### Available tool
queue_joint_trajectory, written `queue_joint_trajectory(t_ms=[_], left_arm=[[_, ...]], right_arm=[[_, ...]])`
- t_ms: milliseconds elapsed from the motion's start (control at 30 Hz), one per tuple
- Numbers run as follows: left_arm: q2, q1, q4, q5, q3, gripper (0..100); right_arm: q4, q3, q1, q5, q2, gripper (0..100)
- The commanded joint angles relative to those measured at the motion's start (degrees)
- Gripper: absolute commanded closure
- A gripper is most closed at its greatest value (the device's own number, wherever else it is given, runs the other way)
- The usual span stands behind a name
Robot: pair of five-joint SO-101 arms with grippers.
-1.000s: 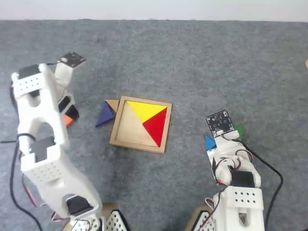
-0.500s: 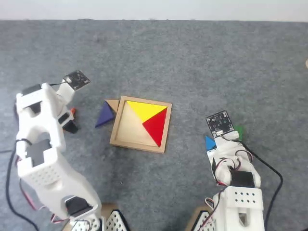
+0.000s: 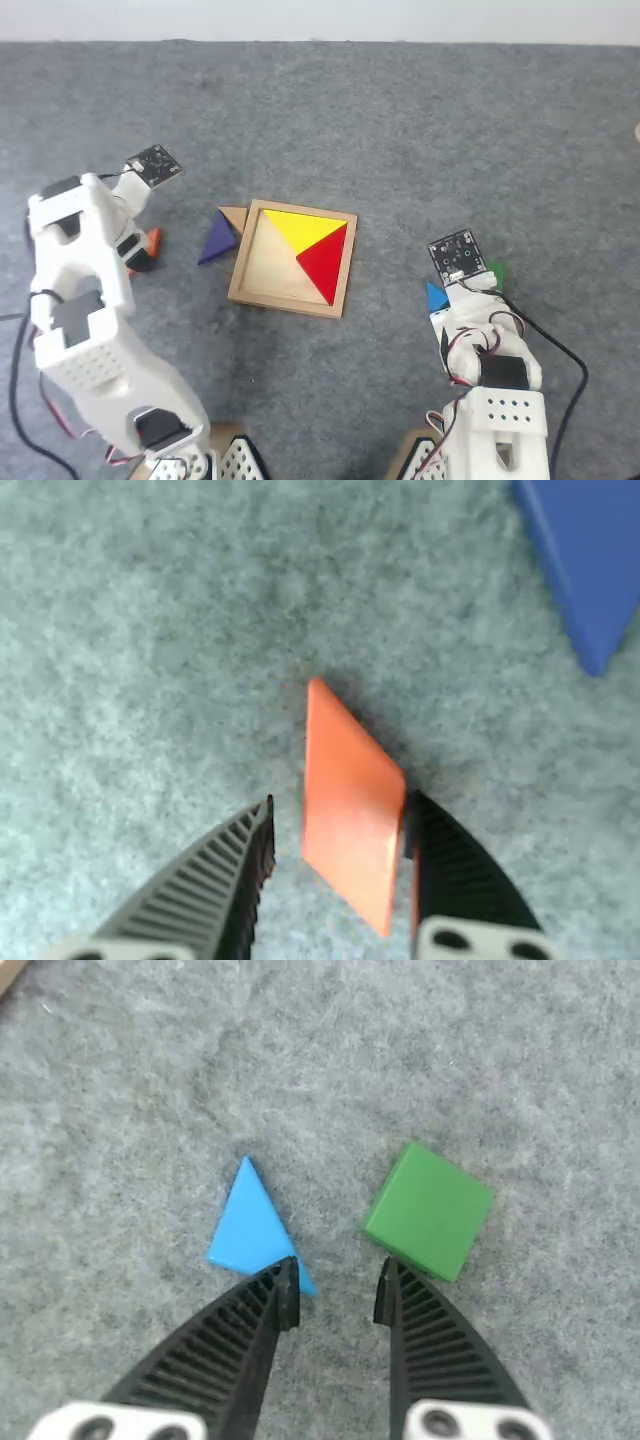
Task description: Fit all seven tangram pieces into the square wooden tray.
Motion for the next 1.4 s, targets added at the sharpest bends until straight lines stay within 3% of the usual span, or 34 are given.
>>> queue_joint_trajectory(t_ms=[0,400,567,700,933,1167,1300,1367], left_arm=[[-1.93,-0.26,0.09,-0.62,-2.24,76],[7.56,0.35,-2.81,-4.48,-2.68,78],[7.38,0.70,6.24,-5.89,-4.09,92],[6.86,0.62,11.69,-5.19,-6.37,97],[4.92,1.49,16.18,4.75,-11.56,99],[0.09,5.27,22.51,23.30,-18.42,99],[-0.62,7.30,24.70,24.70,-20.88,99],[-0.26,6.07,23.38,24.44,-21.05,94]], right_arm=[[-1.10,-0.44,0.04,0.62,-1.10,85.4],[-1.10,-0.44,0.04,0.62,-1.10,85.4],[-1.19,-0.44,0.04,0.62,-1.10,85.4],[-1.19,-0.53,0.04,0.62,-1.10,85.4],[-1.19,-0.53,0.04,0.62,-1.10,85.4],[-1.19,-0.53,0.04,0.62,-1.10,85.4],[-1.19,-0.53,0.04,0.62,-1.10,85.4],[-1.19,-0.53,0.04,0.70,-1.10,85.4]])
